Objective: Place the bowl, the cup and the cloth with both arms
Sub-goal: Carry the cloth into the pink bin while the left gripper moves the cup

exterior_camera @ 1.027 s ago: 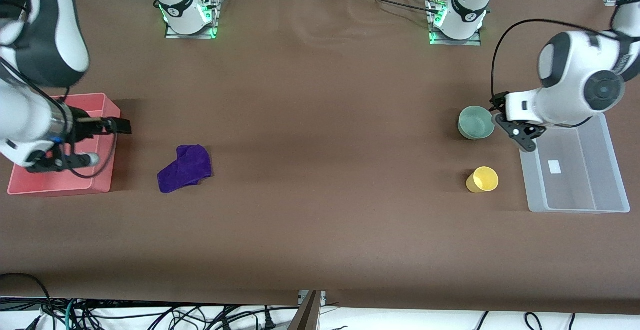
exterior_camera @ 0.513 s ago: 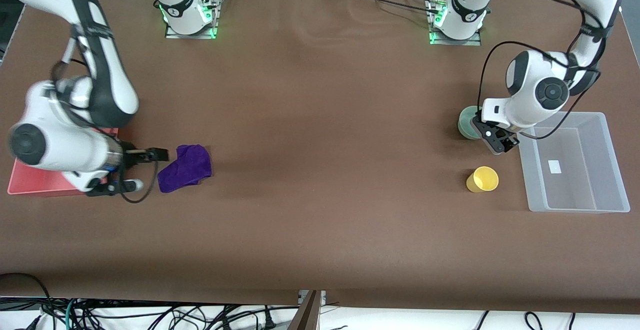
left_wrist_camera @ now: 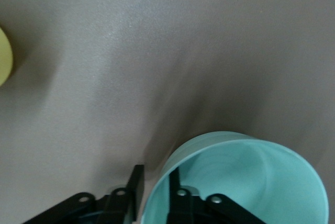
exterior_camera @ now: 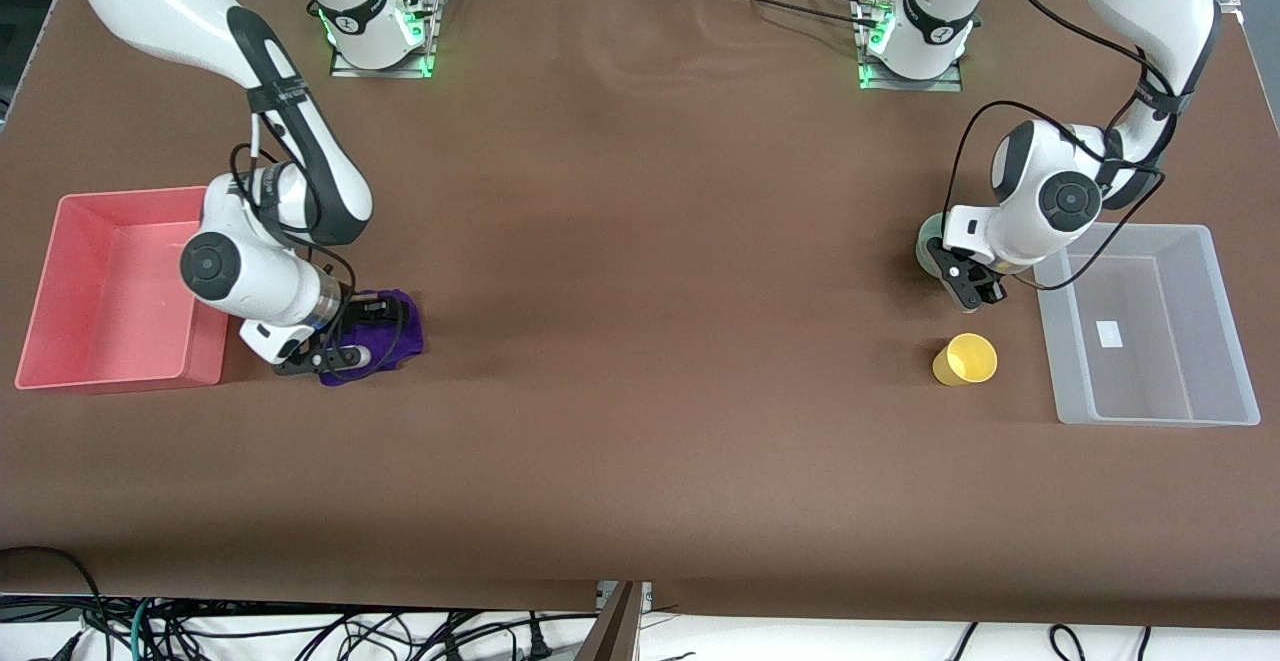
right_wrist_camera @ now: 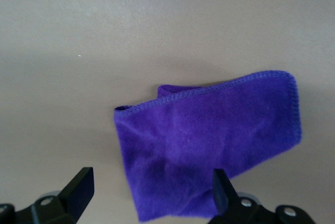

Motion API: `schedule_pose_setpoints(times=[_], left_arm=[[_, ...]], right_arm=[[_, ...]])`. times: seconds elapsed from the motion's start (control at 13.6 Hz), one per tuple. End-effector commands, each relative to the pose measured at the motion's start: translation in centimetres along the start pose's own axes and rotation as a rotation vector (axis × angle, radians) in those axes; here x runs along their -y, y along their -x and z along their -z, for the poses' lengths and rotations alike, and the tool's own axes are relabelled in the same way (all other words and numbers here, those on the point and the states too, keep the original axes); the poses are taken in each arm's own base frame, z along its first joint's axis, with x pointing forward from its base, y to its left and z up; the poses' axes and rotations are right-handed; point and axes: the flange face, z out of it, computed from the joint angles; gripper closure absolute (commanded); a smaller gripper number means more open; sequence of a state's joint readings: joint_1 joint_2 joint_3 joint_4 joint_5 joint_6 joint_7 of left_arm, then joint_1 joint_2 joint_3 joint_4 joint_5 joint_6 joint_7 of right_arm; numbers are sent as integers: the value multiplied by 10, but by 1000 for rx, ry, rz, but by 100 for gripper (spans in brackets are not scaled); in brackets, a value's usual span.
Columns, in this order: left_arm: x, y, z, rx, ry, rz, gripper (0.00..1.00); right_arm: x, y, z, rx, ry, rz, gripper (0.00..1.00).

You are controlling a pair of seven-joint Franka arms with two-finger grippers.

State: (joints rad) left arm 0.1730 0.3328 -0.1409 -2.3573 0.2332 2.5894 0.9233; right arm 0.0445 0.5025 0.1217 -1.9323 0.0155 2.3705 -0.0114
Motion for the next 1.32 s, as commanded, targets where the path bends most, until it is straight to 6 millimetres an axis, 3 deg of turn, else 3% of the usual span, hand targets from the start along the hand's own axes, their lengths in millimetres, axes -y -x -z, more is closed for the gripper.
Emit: schedule_pose_setpoints(times=[0.0, 0.22, 0.29, 0.51, 0.59, 0.81, 0.95, 1.1, 1.25], left_arm=[[8, 7, 19, 2, -35, -60, 100], [9, 7, 43, 6, -62, -71, 100], [6, 3, 63, 31, -54, -85, 100], [34, 8, 124, 102, 11, -31, 100], [46, 9, 144, 113, 44, -9, 100], [107, 53, 170, 118, 137, 55, 100], [147, 82, 176, 103, 145, 8, 100], [175, 120, 154, 109, 152, 1, 100], [194, 144, 122, 143, 115, 1, 100]], right_arm=[[2, 12, -18, -31, 55, 71, 0], [1, 17, -32, -44, 50, 71, 3], [1, 18, -34, -39, 49, 71, 22], [0, 19, -35, -32, 50, 72, 99], [-1, 18, -35, -30, 50, 72, 100], [-4, 12, -22, -54, 54, 73, 100], [-11, 2, 14, -49, 70, 84, 100], [-33, -12, 60, 0, 80, 125, 100], [-62, -11, 114, 51, 91, 147, 100]])
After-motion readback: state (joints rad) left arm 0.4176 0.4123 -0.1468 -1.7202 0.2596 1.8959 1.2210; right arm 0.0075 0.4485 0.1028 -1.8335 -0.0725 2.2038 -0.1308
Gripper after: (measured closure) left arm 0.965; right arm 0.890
